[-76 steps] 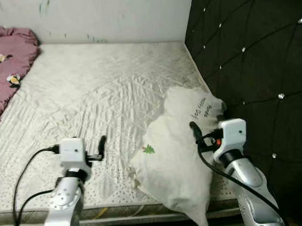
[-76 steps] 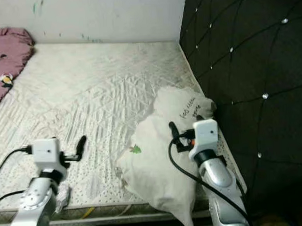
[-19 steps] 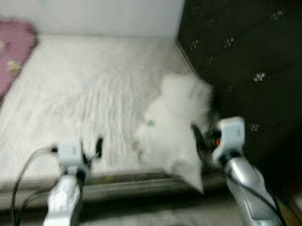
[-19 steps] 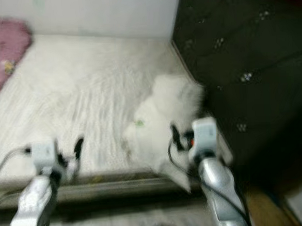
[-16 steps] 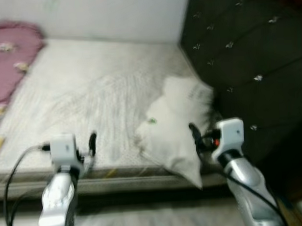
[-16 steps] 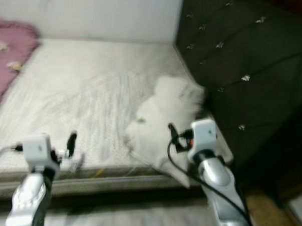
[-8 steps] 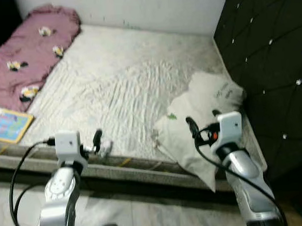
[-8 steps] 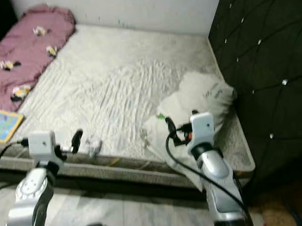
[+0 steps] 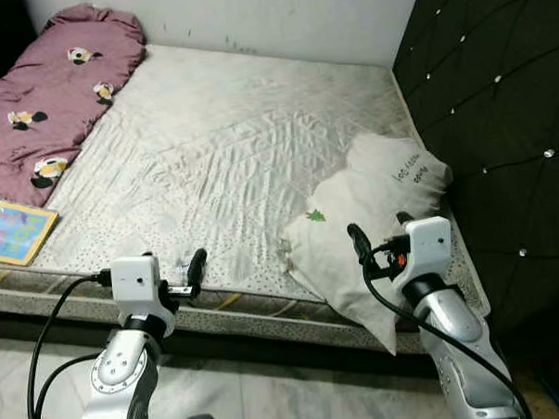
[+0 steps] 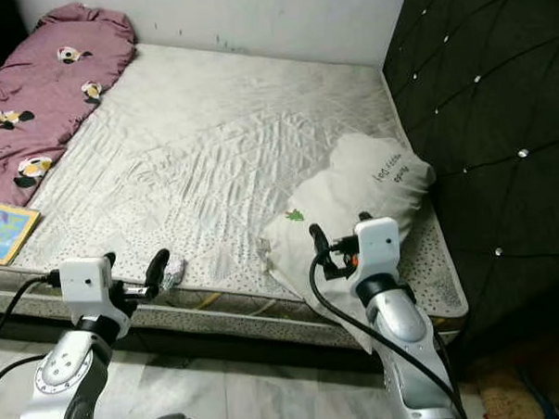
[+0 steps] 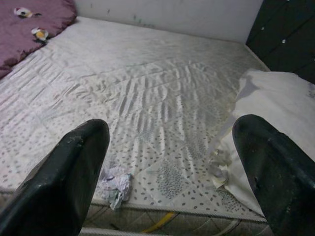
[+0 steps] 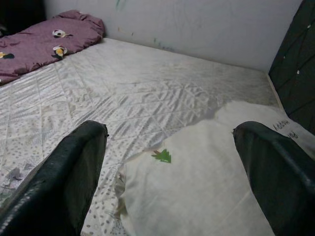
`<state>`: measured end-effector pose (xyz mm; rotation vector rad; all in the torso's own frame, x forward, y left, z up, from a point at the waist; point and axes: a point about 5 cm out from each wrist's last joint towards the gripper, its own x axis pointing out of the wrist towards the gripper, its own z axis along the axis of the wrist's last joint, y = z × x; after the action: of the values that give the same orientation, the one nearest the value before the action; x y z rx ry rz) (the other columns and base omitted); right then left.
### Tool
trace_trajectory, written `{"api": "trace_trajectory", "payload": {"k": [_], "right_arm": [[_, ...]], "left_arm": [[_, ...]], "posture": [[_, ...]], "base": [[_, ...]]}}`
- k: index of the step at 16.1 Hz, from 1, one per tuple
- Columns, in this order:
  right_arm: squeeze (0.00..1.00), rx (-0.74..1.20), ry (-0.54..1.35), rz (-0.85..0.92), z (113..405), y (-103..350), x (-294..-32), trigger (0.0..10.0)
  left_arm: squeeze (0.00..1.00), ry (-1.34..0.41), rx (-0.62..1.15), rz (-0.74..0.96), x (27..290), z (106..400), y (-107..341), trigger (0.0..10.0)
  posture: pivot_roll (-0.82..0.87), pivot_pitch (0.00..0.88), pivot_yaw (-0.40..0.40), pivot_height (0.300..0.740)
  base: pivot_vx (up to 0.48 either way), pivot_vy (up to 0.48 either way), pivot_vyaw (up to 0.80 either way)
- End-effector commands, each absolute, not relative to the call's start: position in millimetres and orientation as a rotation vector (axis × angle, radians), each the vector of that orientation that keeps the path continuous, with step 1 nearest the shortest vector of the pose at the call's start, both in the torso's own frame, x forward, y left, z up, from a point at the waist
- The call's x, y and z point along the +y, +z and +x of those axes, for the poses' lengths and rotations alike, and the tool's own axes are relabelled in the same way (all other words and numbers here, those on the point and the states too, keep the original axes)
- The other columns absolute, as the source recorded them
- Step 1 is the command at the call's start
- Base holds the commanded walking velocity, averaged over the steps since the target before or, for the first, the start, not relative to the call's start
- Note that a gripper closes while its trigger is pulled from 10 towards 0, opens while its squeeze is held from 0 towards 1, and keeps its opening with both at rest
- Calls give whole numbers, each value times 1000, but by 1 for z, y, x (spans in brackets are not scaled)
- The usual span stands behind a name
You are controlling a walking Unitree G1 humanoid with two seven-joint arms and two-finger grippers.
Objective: Clean up the room
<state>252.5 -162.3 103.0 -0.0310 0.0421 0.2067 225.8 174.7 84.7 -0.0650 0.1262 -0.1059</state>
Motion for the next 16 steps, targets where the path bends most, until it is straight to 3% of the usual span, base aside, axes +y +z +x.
{"api": "trace_trajectory", "payload": {"k": [1, 8, 13, 16], "right_arm": [[0, 15, 213, -34, 253, 109, -161, 10000], [0, 11, 202, -13, 257, 110, -162, 10000], [0, 13, 193, -18, 260, 110, -162, 10000], [0, 16, 193, -18, 260, 110, -163, 10000]], "left_arm": [[0, -113, 122, -66, 175, 228, 88, 10000], [0, -115, 121, -64, 175, 232, 89, 10000], [0, -71, 153, -50, 179, 235, 85, 10000], [0, -85, 170, -76, 176, 234, 81, 10000]], "posture": [[-5, 0, -77, 740], [-6, 0, -74, 740], [-8, 0, -72, 740], [-11, 0, -71, 740]], "base": [[296, 0, 0], [295, 0, 108], [0, 0, 0], [0, 480, 0]]}}
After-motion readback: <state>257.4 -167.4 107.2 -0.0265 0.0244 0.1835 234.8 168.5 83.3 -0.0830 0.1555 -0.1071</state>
